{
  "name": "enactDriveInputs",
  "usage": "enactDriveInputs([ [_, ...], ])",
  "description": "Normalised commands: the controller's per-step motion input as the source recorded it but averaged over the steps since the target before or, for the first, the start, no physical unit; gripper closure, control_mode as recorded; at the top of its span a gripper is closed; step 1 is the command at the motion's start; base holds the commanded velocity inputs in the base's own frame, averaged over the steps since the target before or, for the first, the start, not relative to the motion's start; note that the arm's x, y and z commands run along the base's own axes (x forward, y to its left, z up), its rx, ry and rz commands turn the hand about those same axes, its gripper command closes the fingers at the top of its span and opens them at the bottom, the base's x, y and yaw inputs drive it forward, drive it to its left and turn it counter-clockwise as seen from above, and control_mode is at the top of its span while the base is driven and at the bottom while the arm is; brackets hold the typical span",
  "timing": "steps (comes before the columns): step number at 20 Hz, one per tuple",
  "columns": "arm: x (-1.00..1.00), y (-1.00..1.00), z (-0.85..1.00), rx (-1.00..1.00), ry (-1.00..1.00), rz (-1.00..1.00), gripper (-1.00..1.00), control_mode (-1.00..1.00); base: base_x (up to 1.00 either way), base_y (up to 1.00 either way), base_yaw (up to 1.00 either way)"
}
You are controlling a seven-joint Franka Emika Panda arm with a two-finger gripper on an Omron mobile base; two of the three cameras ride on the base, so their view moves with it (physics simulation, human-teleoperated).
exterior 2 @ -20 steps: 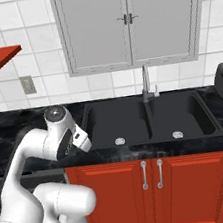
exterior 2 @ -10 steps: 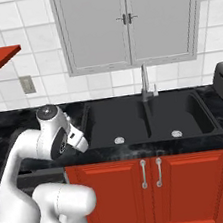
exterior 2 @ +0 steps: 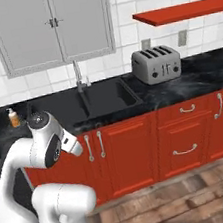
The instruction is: Restock the sink supplies by placing the sponge and soap dispenser on the counter and next to the sink. Make sure the soap dispenser is upright.
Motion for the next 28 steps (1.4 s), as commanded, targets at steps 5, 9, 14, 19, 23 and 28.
enactDriveInputs([
  [5,0.0,0.0,0.0,0.0,0.0,0.0,-1.0,1.0,0.0,-0.56,-0.78],
  [9,0.0,0.0,0.0,0.0,0.0,0.0,-1.0,1.0,0.01,-0.04,-0.69],
  [14,0.0,0.0,0.0,0.0,0.0,0.0,-1.0,1.0,0.19,-0.11,-0.65],
  [19,0.0,0.0,0.0,0.0,0.0,0.0,-1.0,1.0,0.65,-0.01,-0.61],
  [23,0.0,0.0,0.0,0.0,0.0,0.0,-1.0,1.0,0.88,-0.13,-0.53],
  [28,0.0,0.0,0.0,0.0,0.0,0.0,-1.0,1.0,0.9,-0.06,-0.44],
])
